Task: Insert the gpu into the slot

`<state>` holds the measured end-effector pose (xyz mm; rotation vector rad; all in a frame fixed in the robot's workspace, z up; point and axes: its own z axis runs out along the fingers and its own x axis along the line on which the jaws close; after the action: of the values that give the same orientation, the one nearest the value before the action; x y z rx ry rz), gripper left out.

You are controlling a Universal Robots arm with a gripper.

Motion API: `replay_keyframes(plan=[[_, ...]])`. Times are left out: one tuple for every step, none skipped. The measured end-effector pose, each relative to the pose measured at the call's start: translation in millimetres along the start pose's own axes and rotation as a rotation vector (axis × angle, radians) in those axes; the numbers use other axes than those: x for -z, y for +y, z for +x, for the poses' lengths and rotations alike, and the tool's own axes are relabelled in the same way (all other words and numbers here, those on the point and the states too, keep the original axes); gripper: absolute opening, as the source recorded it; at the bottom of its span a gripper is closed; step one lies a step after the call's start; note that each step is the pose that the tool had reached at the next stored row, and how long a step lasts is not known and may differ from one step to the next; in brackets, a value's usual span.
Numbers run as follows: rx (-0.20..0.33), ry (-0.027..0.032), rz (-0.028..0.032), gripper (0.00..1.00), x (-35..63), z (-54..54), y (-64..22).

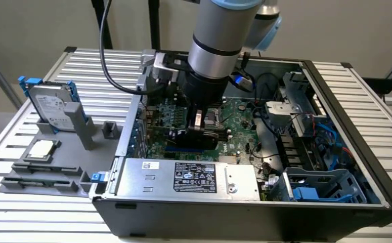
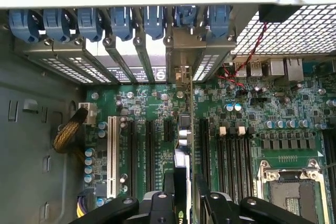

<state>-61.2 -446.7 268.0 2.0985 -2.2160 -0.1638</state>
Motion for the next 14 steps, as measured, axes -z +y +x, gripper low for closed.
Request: replay_keyframes(plan=[[0.0, -0.0007, 0.0, 0.26, -0.6, 0.0, 0.0], [0.0, -0.0013, 0.0, 0.26, -0.9, 0.1, -0.1], [0.0, -0.002, -0.0002, 0.26, -1.2, 0.1, 0.0], [0.001, -0.0025, -0.0003, 0.26, -1.4, 0.1, 0.0], [0.001, -0.0036, -0.0004, 0.26, -1.7, 0.0, 0.1], [0.001, -0.0043, -0.0003, 0.26, -1.9, 0.0, 0.3], [0.001, -0.0049, -0.0004, 0.26, -2.1, 0.0, 0.6], [0.001, -0.0053, -0.0004, 0.26, -2.2, 0.0, 0.9], [0.001, -0.0055, -0.0004, 0.26, -2.4, 0.1, 1.2], [0.001, -0.0056, -0.0005, 0.26, -2.6, 0.1, 1.6], [0.001, -0.0056, -0.0006, 0.26, -2.8, 0.2, 1.8], [0.001, -0.0056, -0.0006, 0.26, -3.1, 0.2, 2.1], [0.001, -0.0058, -0.0007, 0.26, -3.5, 0.2, 2.2], [0.001, -0.0058, -0.0008, 0.26, -3.9, 0.2, 2.2]])
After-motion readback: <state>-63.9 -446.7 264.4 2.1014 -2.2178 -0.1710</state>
